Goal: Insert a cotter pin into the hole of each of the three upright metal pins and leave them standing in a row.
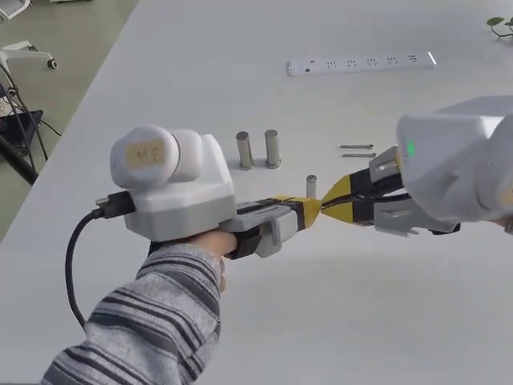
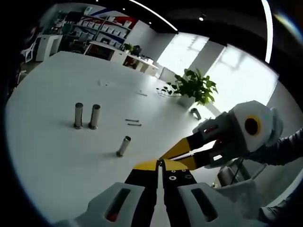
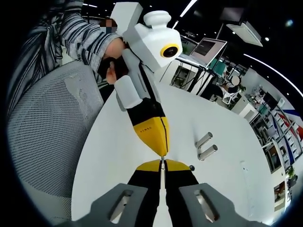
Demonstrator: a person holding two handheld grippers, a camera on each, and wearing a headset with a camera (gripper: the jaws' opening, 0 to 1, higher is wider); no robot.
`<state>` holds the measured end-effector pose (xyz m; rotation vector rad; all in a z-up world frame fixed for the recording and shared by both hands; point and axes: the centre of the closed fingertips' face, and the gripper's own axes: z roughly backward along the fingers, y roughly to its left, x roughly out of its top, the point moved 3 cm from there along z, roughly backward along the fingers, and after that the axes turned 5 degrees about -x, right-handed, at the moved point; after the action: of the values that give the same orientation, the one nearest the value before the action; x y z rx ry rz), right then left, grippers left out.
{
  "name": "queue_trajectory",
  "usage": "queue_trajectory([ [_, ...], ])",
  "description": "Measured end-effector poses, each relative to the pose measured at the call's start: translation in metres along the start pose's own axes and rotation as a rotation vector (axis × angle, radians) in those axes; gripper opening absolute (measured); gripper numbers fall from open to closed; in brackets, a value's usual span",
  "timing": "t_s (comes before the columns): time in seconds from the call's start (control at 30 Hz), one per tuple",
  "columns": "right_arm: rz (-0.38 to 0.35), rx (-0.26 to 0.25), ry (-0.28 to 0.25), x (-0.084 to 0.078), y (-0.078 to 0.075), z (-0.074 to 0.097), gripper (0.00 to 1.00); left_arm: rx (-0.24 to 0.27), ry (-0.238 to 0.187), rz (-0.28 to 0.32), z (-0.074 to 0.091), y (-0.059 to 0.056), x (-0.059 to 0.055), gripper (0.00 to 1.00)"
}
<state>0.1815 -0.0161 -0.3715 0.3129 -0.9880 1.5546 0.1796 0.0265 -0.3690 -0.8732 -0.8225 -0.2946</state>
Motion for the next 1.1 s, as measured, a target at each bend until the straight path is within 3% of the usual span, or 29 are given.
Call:
queue_trajectory([
  [0.13,-0.023,-0.001,-0.005,0.0,0.0,0.0,0.0,-0.007,0.014,-0.068,0.001,-0.001,0.0,0.0],
  [0.27,-0.056,-0.01,0.012,-0.005,-0.003,-0.001,0.02,-0.014,0.038,-0.174,0.002,-0.003,-0.003,0.0],
  [0.33,-0.14,0.02,-0.015,-0.004,0.0,0.0,0.05,-0.025,0.039,-0.212,0.002,-0.005,-0.003,0.0],
  [0.4,-0.154,0.018,-0.024,-0.005,-0.002,0.002,0.05,-0.032,0.047,-0.243,0.003,-0.005,-0.004,0.0],
  [0.63,-0.296,0.095,-0.046,-0.013,0.005,0.005,0.05,-0.057,0.066,-0.388,0.008,-0.007,-0.007,0.0],
  [0.73,-0.347,0.111,-0.064,-0.012,0.007,0.006,0.05,-0.09,0.072,-0.379,0.008,-0.008,-0.009,0.0],
  [1.1,-0.373,0.167,-0.066,-0.009,0.021,0.007,0.0,-0.158,0.09,-0.432,0.007,-0.018,-0.014,0.0],
])
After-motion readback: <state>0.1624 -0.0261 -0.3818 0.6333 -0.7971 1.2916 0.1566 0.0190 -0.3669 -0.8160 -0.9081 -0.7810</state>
